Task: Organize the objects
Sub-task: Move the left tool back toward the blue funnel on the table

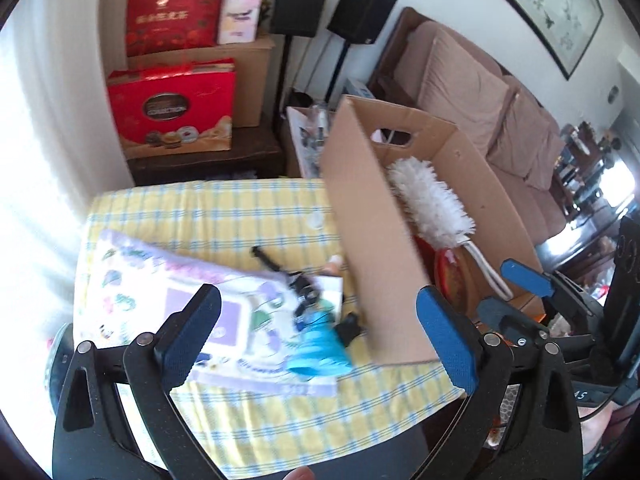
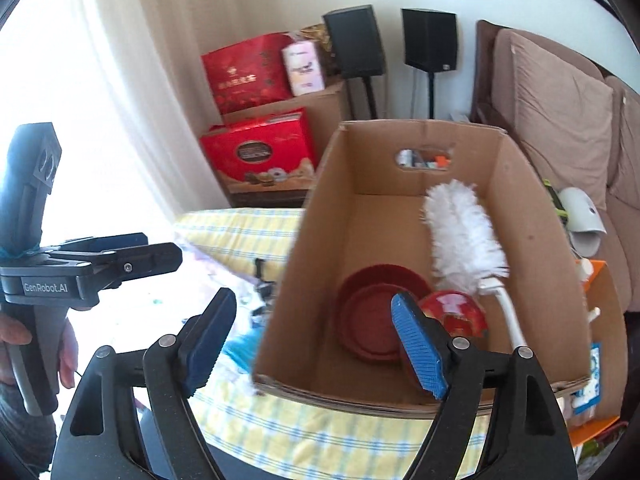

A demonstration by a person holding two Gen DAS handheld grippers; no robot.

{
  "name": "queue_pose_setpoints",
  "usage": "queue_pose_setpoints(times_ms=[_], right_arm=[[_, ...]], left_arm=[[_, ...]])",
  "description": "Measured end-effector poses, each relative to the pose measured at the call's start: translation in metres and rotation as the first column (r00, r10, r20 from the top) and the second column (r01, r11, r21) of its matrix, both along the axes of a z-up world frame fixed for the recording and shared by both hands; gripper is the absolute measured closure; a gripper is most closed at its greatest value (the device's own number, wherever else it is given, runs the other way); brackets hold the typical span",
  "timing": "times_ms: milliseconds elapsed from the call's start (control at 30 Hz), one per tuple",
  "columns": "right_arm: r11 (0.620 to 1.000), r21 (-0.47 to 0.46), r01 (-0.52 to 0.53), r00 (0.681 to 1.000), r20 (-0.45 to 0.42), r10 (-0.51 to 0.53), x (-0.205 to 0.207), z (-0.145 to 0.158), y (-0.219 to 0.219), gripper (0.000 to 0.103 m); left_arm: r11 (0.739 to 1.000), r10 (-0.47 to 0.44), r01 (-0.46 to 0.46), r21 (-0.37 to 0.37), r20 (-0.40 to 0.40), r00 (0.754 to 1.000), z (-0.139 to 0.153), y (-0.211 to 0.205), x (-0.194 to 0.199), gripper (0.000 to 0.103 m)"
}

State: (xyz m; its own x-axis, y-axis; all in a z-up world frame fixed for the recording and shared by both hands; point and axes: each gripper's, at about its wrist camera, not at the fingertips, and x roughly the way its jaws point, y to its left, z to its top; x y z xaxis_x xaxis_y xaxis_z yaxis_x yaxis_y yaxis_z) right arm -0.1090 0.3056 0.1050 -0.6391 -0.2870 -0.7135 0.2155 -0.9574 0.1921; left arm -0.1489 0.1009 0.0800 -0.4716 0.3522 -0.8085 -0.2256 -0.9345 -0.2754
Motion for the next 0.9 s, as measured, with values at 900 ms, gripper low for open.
queue_pose_setpoints(times_ms=[900], right_arm=[[0.995,-0.029,-0.092,0.996,0.012,0.093,0.0,-0.008,-0.074,0.021]], left_arm=[[0.98,-0.167,0.148,-0.136,-0.144,0.975,-0.099,-0.011,0.064,0.009]])
